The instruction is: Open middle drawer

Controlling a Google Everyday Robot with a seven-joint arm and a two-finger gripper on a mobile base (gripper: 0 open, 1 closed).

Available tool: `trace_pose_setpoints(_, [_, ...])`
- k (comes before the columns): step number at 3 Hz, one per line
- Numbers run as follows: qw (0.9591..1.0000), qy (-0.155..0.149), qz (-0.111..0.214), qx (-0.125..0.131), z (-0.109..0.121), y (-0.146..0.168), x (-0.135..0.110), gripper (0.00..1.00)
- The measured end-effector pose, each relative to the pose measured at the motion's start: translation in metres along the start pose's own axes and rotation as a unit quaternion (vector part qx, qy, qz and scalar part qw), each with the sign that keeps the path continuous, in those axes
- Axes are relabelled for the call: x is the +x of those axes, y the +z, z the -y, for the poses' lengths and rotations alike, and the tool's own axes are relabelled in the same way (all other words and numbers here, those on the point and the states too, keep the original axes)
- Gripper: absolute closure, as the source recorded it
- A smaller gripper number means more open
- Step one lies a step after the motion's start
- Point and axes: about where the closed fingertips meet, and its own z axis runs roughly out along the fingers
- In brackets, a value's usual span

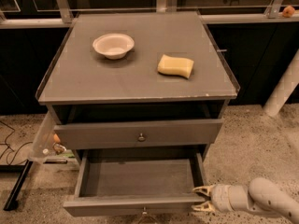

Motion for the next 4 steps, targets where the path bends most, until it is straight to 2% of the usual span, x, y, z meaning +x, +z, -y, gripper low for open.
trace_pose_setpoints(1, [1.0000, 0.000, 0.000, 0.000, 0.000, -0.001, -0.001, 0.52])
trace_pose_setpoints(2, [0.9998, 0.003, 0.007, -0.015, -0.018, -0.005, 0.003, 0.75])
trace_pose_setpoints(3, [0.9998, 0.003, 0.007, -0.015, -0.017, -0.007, 0.000, 0.97])
trace_pose_setpoints(4, [0.9998, 0.005, 0.006, -0.018, -0.022, -0.011, 0.001, 1.00])
